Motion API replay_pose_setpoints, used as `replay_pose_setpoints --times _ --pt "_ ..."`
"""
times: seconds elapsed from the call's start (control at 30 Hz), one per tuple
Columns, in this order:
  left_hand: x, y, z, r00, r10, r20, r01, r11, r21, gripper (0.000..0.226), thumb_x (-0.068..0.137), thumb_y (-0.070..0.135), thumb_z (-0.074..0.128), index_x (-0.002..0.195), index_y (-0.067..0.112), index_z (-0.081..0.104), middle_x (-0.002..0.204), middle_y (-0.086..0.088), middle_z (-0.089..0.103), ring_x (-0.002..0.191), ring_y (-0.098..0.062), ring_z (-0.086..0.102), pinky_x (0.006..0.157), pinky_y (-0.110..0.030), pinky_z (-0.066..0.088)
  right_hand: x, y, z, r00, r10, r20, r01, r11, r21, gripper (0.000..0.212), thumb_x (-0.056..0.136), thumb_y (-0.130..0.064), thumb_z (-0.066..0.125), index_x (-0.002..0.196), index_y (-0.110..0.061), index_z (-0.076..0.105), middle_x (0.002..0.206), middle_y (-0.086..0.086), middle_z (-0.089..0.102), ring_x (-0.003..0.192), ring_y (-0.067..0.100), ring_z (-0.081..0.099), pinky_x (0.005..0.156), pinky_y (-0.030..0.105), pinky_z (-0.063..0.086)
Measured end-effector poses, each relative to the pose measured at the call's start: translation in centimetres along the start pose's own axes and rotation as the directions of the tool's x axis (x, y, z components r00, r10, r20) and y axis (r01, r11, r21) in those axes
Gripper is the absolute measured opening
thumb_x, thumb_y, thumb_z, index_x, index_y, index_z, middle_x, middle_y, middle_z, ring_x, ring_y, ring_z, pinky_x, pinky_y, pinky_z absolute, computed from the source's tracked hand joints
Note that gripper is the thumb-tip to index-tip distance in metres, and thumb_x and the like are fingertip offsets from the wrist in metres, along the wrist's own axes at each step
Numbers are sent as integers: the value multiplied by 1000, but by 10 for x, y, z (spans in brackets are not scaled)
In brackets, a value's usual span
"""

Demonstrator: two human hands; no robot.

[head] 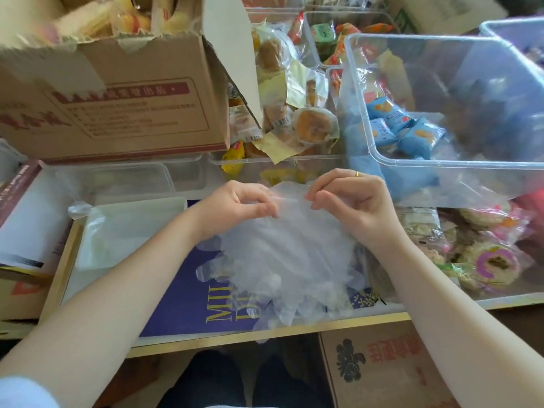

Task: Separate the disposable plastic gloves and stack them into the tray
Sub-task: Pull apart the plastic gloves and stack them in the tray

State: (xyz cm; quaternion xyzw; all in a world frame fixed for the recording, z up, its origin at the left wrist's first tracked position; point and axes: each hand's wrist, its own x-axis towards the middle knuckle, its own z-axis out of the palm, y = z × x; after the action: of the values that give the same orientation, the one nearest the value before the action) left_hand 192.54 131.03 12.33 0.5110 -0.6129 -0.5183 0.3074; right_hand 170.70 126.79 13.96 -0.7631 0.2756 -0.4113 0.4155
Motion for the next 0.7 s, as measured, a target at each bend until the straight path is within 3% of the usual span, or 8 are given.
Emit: replay_pose_setpoints --times 0.07,0.17,0.23,0.27,0.4,0.5,0.6,0.7 --pt "-3 6 3 987 53 -149 -62 996 -59 15 84 27 62 78 17 71 83 8 67 86 -4 60 84 -14 41 2 -1 -7 989 108 -97 -90 982 168 12 81 -10 65 91 -3 66 92 9 65 76 17 64 72 33 52" --pt "-10 7 2 946 74 -314 -123 983 -139 16 84 28 60 77 21 71 71 4 64 75 -7 57 75 -12 43 7 -1 -12 942 328 -68 -271 866 420 65 70 -29 79 125 -29 43 123 2 57 83 17 68 79 30 54" --pt "-14 3 -1 932 50 -359 -129 972 -199 18 81 43 66 77 27 74 66 8 63 70 -9 56 71 -16 43 8 0 -11 913 408 25 -382 832 403 80 65 -37 82 132 -28 39 115 2 62 84 15 67 80 29 53" --pt "-17 2 -3 927 35 -375 -126 967 -221 26 75 53 68 78 28 74 66 7 63 69 -13 54 68 -20 41 9 -2 -9 898 436 58 -423 820 386 71 72 -30 78 132 -20 42 105 3 66 84 14 66 81 28 52" --pt "-32 -2 -7 922 1 -388 -109 960 -257 37 66 63 71 76 27 74 64 6 61 63 -10 51 62 -20 40 16 -7 9 877 464 127 -480 828 291 10 86 -10 61 94 -15 63 73 -7 66 68 4 59 71 18 47" --pt "-41 -4 -4 913 -55 -404 -82 946 -314 19 80 35 61 71 25 74 65 3 60 59 -5 52 60 -16 42 23 -4 22 852 495 168 -523 817 245 13 87 -9 62 75 -13 61 60 -9 59 57 3 52 59 15 43" --pt "-51 -11 -6 876 -106 -470 -32 961 -276 28 91 21 55 69 26 72 79 -6 62 62 -5 55 67 -25 43 28 -2 29 816 541 201 -577 776 256 19 90 -12 60 71 -13 59 59 -5 55 52 5 46 51 16 38" --pt "-61 -25 -16 747 -230 -624 53 956 -288 33 96 13 47 71 22 65 73 6 68 56 -3 57 63 -25 44 33 3 26 796 561 226 -604 715 352 26 96 -15 48 71 -12 53 50 -9 53 40 2 35 38 13 27"
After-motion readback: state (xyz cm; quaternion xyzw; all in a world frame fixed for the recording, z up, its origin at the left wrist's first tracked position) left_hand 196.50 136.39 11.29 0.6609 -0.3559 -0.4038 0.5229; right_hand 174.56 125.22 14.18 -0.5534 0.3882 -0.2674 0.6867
